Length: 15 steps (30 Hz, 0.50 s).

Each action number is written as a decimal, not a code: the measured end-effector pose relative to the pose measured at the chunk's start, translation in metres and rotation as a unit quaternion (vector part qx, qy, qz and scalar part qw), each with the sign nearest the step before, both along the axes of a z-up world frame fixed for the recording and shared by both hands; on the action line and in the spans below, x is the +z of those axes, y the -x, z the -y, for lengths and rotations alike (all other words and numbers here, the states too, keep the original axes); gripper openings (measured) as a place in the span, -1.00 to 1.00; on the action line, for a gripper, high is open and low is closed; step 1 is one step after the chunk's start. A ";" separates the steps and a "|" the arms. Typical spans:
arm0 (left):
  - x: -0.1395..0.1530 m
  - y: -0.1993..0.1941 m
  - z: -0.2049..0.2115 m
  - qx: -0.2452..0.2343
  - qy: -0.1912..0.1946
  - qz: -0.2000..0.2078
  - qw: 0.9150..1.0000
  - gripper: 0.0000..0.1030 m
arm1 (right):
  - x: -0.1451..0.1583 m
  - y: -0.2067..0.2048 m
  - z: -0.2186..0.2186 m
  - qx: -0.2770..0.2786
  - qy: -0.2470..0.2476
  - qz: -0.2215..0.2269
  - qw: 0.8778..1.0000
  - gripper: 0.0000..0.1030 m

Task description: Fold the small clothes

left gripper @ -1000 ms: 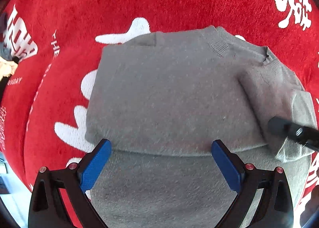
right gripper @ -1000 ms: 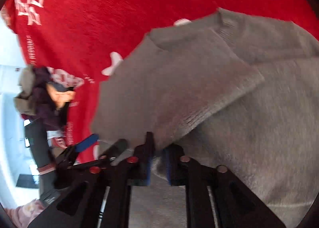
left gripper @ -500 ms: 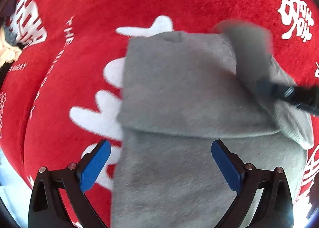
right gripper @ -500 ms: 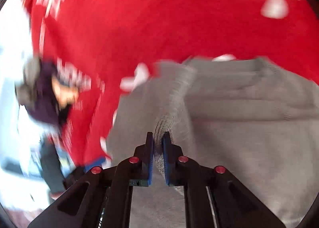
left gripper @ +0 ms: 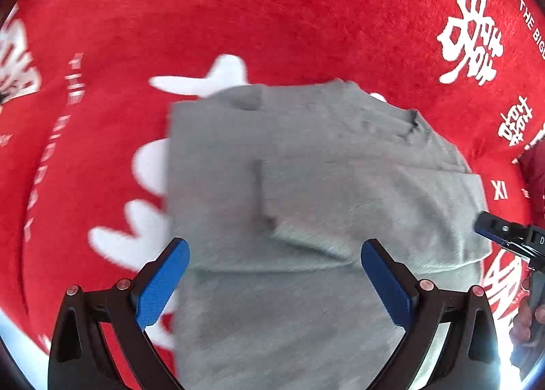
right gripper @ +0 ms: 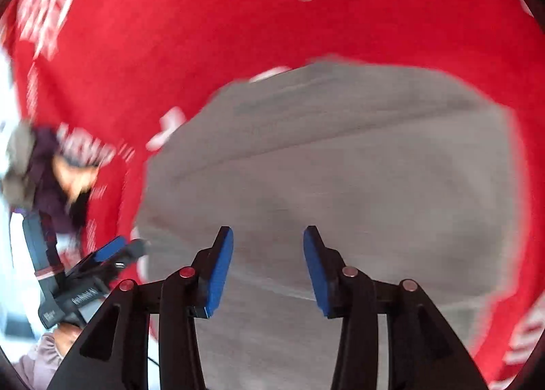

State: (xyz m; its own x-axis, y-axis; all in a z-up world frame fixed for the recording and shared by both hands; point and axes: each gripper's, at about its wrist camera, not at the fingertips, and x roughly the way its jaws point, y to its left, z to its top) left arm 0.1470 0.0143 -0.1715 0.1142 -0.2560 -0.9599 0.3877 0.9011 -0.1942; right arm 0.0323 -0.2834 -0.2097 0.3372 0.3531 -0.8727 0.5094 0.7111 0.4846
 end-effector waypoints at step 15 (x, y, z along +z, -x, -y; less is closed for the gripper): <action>-0.022 -0.013 0.010 0.039 0.095 -0.106 0.989 -0.83 | -0.035 0.097 0.093 -0.191 -0.052 -0.046 0.979 -0.05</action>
State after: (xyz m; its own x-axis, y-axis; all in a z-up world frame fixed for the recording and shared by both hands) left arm 0.1604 0.0048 -0.1936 -0.0585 -0.4315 -0.9002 0.2500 0.8667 -0.4317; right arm -0.0648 -0.3767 -0.2450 0.3830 0.3049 -0.8720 0.7737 0.4098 0.4831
